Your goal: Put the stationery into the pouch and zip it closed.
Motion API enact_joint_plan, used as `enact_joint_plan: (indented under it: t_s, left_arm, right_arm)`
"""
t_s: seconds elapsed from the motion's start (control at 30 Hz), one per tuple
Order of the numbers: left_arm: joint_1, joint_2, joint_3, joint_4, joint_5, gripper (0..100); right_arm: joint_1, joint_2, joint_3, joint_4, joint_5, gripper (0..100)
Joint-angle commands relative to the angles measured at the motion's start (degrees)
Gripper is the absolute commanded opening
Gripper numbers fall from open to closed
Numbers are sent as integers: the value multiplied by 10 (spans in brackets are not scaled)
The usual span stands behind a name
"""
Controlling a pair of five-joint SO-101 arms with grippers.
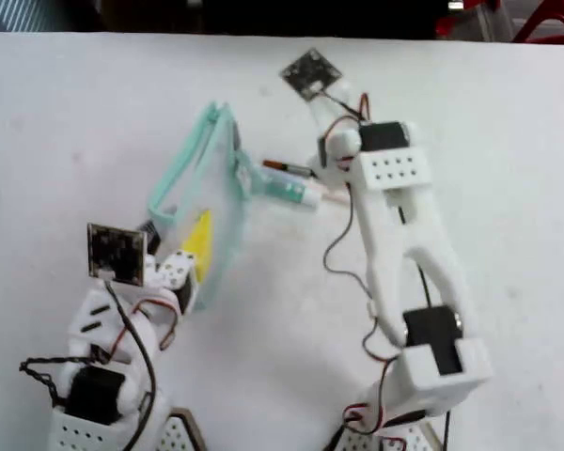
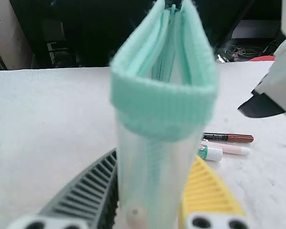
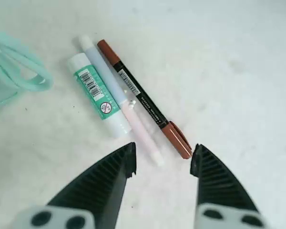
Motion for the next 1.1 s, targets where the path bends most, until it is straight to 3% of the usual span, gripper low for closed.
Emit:
enact_joint_plan:
  t_s: [0.0,0.43,1.07]
  left_arm:
    - [-15,3,-3,-3,0,173]
    - [-57,1,-8,-4,4,170]
    - [-51,1,-8,-3,3,172]
  right_arm:
    - [-33,57,-20,-44,10,183]
    - [-41,145,-19,-98,11,142]
    - [-67,202,-5,-146,15,133]
